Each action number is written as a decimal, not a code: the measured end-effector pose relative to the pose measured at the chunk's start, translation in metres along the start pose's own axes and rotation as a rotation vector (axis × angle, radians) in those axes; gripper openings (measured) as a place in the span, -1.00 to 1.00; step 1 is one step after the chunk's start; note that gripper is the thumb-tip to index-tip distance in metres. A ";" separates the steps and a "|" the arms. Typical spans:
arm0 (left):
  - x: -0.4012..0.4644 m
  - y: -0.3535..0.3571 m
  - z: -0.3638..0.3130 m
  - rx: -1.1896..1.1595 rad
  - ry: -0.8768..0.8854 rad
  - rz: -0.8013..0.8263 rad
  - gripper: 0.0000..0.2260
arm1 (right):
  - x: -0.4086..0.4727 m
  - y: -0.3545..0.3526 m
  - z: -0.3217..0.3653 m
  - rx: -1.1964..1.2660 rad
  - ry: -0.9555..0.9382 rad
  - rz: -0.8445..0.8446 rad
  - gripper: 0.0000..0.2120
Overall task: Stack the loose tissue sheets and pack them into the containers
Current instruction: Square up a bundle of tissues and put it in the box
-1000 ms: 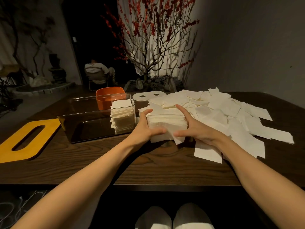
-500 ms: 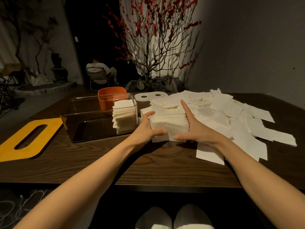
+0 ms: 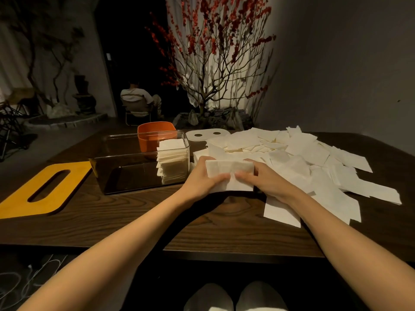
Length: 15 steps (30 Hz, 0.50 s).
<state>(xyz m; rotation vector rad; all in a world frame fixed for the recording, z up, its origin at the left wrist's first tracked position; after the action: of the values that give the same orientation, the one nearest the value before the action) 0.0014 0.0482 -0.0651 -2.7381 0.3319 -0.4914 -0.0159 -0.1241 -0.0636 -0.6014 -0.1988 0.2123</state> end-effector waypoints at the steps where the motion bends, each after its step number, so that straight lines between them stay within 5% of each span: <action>1: -0.001 -0.003 -0.004 0.039 0.023 -0.057 -0.59 | 0.000 0.002 0.002 0.061 0.024 -0.004 -0.46; 4: -0.002 -0.015 -0.018 0.036 0.050 -0.196 -0.49 | 0.004 0.003 0.016 0.213 0.091 -0.040 -0.30; 8: 0.000 -0.040 -0.044 0.107 0.103 -0.287 -0.47 | 0.018 0.002 0.043 0.181 0.063 -0.096 -0.70; 10: 0.003 -0.057 -0.055 0.144 0.112 -0.306 -0.45 | 0.026 0.004 0.059 0.203 0.064 -0.127 -0.58; 15: 0.020 -0.099 -0.062 0.163 -0.118 -0.270 -0.37 | 0.047 0.019 0.082 0.251 0.093 -0.140 -0.57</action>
<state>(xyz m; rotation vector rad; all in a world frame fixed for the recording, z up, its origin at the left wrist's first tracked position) 0.0130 0.1155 0.0316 -2.6481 -0.1050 -0.4025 0.0063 -0.0533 -0.0028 -0.3456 -0.1213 0.0717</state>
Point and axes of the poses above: each hand's wrist, its own x-axis towards the middle knuckle, its own y-axis out of the palm, z = x × y, the point moved 4 cm from there along x, towards the middle knuckle, and after that the axes turned 7 degrees about -x, right-handed, at the moved point
